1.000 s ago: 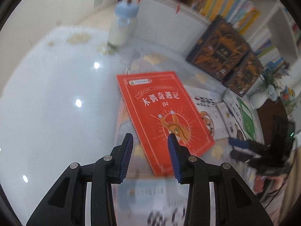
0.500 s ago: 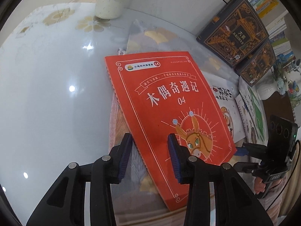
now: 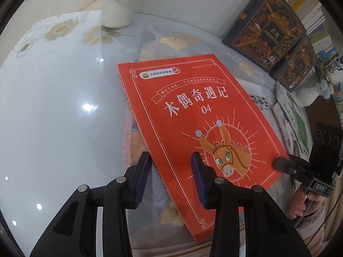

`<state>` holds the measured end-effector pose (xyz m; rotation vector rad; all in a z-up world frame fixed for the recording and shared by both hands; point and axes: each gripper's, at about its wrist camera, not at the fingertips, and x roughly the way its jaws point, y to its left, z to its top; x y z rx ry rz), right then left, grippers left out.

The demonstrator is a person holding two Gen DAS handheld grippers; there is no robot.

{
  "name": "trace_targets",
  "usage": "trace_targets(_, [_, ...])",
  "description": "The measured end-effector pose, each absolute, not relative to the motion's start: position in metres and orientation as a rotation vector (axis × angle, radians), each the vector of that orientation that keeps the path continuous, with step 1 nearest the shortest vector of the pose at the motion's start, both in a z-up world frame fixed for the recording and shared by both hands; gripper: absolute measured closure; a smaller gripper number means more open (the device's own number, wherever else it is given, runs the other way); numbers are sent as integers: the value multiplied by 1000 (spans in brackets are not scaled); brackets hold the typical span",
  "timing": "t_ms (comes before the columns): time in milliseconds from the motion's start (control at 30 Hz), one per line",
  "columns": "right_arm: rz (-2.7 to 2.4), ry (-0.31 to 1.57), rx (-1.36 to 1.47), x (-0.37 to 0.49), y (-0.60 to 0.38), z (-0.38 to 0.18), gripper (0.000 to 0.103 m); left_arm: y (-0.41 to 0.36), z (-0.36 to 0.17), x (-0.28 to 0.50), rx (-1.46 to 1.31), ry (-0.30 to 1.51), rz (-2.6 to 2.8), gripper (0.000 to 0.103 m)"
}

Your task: Organize books

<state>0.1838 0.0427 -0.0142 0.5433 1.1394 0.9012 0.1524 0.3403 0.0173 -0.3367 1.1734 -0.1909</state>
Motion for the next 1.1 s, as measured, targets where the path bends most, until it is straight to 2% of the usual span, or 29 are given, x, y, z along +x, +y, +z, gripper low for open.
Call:
trace_targets(233, [822,1128,563,178,6,0,91,301,33,158,-320,1169,-306,67])
trace_targets(467, [716,1122,606,149,-63,14,92,260,77,145,-226,1110,-308,67])
trace_targets(633, [642,1161,502,106,-104,28,92,235,96,115,-226,1070,-332,67])
trace_targets(900, [678,1253,373,25,-147,30,90,165,86,62,-189,1057,-377,65])
trace_targets(967, [619,1262,347,21,-157,23,74,146,70,53,-174,1079,-360,65])
trace_targets(1033, [555,1221,348,29,-170,20,64,131,56,50,-164,1098,-346,65])
trace_targets(1100, [567,1163,392,45,-183,19,64,121,40,48,-171,1124,-325,65])
